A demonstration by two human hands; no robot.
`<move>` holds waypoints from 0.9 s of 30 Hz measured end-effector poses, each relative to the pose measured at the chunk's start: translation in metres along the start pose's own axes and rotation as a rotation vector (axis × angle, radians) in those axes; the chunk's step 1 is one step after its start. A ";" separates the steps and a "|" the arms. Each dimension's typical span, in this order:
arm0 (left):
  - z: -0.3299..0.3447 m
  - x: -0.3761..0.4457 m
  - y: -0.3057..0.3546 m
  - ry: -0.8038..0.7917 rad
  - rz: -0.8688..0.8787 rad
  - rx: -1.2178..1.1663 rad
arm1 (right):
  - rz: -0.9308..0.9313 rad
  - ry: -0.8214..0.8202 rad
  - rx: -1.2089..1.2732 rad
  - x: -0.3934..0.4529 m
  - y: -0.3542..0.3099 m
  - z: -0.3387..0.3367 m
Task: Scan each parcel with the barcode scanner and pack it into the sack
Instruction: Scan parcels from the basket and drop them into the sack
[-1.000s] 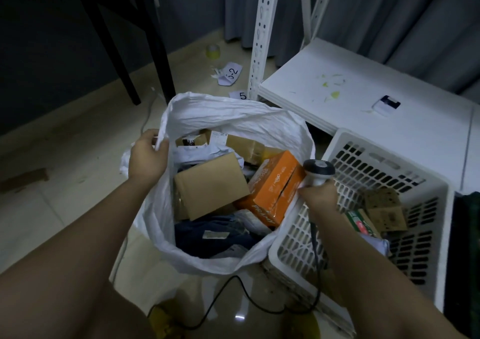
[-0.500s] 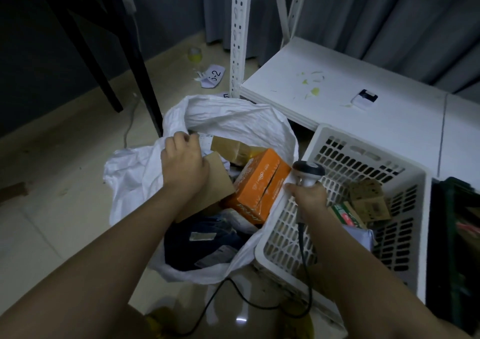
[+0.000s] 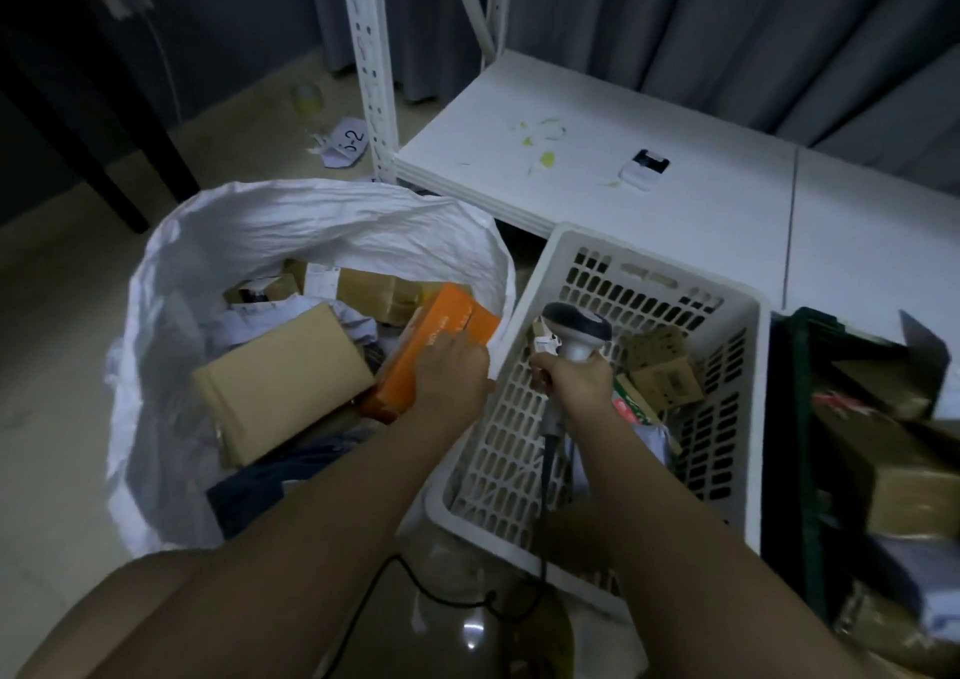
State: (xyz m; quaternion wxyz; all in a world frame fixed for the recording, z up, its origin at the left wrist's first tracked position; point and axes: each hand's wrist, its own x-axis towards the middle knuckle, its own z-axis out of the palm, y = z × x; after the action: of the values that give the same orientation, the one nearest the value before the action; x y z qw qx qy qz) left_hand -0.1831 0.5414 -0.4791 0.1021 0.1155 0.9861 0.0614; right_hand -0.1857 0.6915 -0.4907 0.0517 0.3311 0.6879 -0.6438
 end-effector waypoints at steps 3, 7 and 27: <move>0.007 -0.001 0.007 0.009 -0.099 0.014 | 0.007 0.004 -0.019 0.004 0.004 -0.013; 0.005 -0.005 0.010 0.088 -0.150 -0.074 | 0.046 -0.024 0.000 0.008 0.006 -0.020; -0.059 -0.080 -0.047 0.152 -0.094 -0.533 | -0.104 -0.211 -0.157 -0.049 -0.031 0.095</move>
State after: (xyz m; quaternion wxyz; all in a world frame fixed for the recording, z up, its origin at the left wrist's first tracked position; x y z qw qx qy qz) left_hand -0.1298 0.4708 -0.4142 0.0573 0.0340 0.9443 0.3222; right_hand -0.1977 0.5871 -0.4559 0.1161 0.2204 0.7430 -0.6212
